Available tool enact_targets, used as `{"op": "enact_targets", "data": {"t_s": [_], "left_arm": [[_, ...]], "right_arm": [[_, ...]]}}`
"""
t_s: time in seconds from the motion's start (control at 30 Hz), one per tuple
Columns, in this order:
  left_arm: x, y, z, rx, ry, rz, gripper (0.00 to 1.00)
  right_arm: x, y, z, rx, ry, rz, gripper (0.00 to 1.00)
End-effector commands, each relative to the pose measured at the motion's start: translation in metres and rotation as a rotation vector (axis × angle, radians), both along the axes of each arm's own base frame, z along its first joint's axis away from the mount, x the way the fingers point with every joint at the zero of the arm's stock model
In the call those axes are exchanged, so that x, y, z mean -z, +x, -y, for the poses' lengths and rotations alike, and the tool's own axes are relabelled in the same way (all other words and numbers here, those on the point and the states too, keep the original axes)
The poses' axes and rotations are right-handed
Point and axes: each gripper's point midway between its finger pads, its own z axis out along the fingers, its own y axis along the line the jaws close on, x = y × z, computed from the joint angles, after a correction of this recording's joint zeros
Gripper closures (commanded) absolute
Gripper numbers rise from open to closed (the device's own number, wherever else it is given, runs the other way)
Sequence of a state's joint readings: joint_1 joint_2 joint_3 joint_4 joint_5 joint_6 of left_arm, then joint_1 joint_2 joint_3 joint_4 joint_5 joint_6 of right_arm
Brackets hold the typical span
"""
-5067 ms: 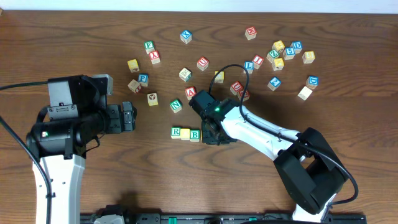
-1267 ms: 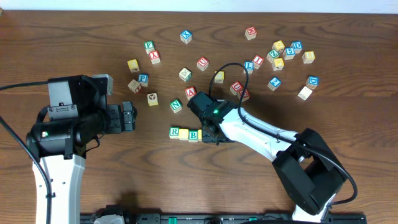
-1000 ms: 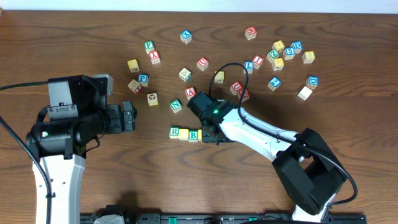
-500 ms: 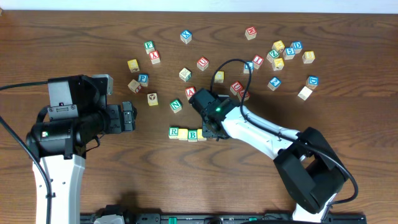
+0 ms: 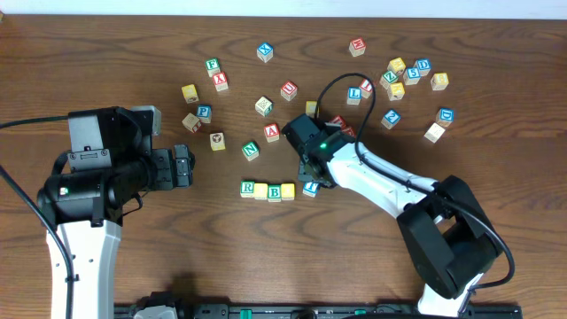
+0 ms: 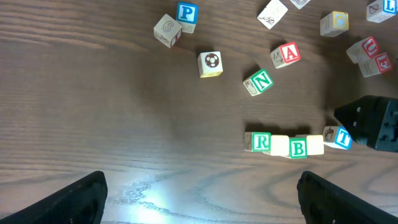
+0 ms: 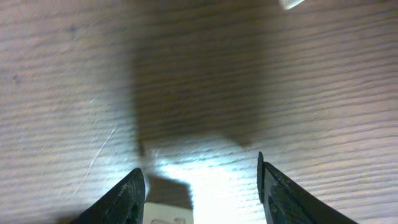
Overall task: Spell out ROBOT
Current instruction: 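Open the right gripper and lift away from the blue T block, then lower the right gripper down beside the T block at the row's end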
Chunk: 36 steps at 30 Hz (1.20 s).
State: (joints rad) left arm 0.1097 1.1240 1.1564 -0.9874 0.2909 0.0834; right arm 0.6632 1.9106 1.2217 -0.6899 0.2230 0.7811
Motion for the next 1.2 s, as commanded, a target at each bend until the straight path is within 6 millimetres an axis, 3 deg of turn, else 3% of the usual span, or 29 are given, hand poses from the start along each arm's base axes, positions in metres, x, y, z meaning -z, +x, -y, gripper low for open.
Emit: {"op": "enact_targets", "data": {"t_s": [0.0, 0.13, 0.53, 1.17], "left_arm": [[-0.005, 0.001, 0.001, 0.015, -0.004, 0.016, 0.04], [-0.005, 0.001, 0.001, 0.015, -0.004, 0.016, 0.04], [-0.005, 0.001, 0.001, 0.015, -0.004, 0.016, 0.04], [-0.005, 0.001, 0.001, 0.015, -0.004, 0.016, 0.04]], "right_arm": [[-0.002, 0.008, 0.014, 0.041, -0.028, 0.027, 0.47], [-0.001, 0.008, 0.021, 0.058, -0.033, 0.013, 0.48], [0.004, -0.015, 0.017, 0.037, -0.009, -0.093, 0.50], [0.005, -0.023, -0.006, -0.004, 0.068, -0.119, 0.47]]}}
